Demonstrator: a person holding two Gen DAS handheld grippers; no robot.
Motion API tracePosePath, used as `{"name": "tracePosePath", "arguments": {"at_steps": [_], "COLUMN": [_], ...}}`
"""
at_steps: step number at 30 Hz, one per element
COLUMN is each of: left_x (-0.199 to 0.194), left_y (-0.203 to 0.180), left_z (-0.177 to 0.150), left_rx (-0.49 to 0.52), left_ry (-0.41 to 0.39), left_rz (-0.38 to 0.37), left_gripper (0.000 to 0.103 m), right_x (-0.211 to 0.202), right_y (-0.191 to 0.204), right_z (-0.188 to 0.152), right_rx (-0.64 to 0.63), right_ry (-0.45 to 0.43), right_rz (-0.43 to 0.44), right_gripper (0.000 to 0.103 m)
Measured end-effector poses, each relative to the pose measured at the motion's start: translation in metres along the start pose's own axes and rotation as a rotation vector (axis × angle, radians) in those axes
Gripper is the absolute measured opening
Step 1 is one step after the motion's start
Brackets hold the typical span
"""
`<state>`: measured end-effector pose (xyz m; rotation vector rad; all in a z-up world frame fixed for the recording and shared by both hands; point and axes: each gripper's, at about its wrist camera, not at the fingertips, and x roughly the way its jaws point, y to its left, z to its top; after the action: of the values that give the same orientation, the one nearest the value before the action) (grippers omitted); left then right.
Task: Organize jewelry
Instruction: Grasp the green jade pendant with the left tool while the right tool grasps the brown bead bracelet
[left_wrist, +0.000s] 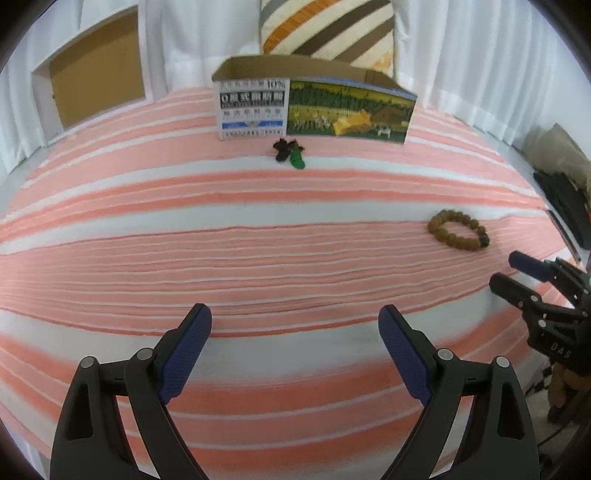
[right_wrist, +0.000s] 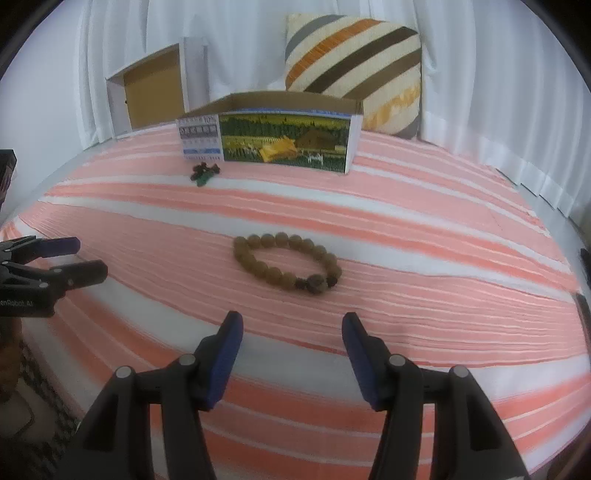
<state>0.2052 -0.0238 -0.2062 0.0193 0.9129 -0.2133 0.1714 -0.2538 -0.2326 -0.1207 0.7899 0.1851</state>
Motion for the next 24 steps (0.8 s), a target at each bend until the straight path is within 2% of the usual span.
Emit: {"name": "tracePosePath", "arguments": {"at_steps": [3,7,10,14,17,24], "left_x": [0.007,0.012,0.014,0.013,0.019,0.053], "left_y": [-0.003,-0.006,-0.003,0.002,0.009,0.006], "left_z": [0.0,0.003,0.012,0.034,0.058,0.104], "left_rx": [0.024,0.031,0.014,0.006,-0.022,-0.004], "left_ry": [0.006,0.016,0.021,-0.008,-0.005,-0.016], "left_rz": [0.025,0.039,0.017,0.012,-0.035,-0.043], "left_gripper": [0.094,0.097,0.097,0.097,0.097,0.097], "right_x": [0.005,0.008,0.012,0.021,0.026,0.033], "right_y": [-0.002,-0.002,-0.002,-0.005,-0.008,-0.015], "right_z": [0.002,0.007,0.014,0.026,0.032,0.041], "right_rx": [0.016,0.023,0.031,0.064,0.086,0.114], "right_ry": [0.004,0.013,0.027,0.055,0.062,0.08], "right_rz": [0.005,0.004,0.02,0.041,0.04,0.043], "right_gripper": [0.064,0.065,0.065,0.065,0.065,0.065]}}
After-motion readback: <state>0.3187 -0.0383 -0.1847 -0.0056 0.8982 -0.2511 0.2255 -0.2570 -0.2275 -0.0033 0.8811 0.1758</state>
